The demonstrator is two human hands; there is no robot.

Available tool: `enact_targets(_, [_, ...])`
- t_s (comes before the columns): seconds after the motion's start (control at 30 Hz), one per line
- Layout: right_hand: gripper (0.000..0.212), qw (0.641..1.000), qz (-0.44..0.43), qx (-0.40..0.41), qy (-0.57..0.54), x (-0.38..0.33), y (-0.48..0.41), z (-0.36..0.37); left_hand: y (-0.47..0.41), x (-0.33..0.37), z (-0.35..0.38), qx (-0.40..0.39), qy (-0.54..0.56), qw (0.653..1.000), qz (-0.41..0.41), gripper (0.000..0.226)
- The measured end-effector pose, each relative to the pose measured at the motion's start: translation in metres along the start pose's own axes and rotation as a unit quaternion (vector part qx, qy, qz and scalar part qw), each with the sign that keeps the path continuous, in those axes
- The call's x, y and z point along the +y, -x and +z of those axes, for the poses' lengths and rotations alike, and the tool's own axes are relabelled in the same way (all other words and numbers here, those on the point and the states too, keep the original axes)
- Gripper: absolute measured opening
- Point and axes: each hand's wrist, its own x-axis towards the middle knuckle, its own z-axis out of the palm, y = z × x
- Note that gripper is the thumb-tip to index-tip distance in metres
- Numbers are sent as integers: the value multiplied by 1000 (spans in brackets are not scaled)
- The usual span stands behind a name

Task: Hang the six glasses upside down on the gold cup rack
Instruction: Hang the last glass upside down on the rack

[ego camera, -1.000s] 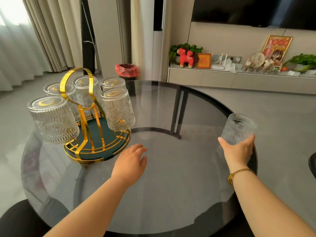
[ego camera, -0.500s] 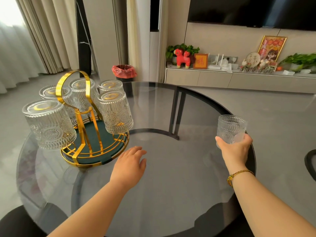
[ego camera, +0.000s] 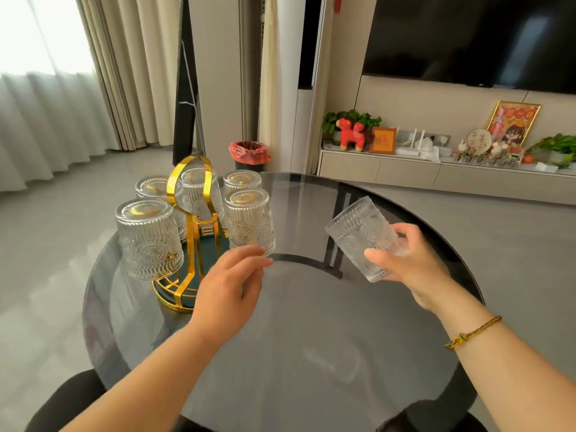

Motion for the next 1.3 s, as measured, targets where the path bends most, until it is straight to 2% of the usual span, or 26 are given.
enact_targets(0.13, [44,998,6,-59,10,-25,-2,23,-31,-3,-56,94,-14,995,29,31])
enact_targets(0.23, [35,996,-16,-81,17,-40,-3,37,-52,-17,-84,109,-66,992,-4,26])
enact_targets(0.37, [35,991,-58,-118,32,-60,-3,52,-81,-43,-100,37,-137,988,-63,41])
enact_targets(0.53, [45,978,-98,-169,75,-86,-5,72,-113,-58,-97,-124,-114,980,-110,48])
enact_targets(0.6, [52,972,-109,-182,105,-96,-5,81,-120,-62,-92,-161,-87,975,-127,48])
enact_targets(0.7, [74,959,-135,-188,163,-110,-8,98,-128,-69,-89,-211,-76,963,-147,50])
enact_targets(0.77, [75,951,-161,-189,186,-117,-12,110,-132,-75,-92,-239,-97,953,-159,52])
enact_targets(0.87, [63,933,-200,-198,225,-125,-19,128,-134,-78,-94,-255,-86,949,-161,52])
enact_targets(1.03, [68,906,-227,-228,277,-129,-26,156,-134,-79,-92,-258,-46,951,-165,50])
enact_targets(1.17, [73,889,-205,-243,330,-119,-28,176,-135,-78,-93,-260,-38,952,-156,50])
enact_targets(1.3, [76,882,-180,-254,355,-103,-28,188,-132,-79,-91,-222,-47,964,-136,46])
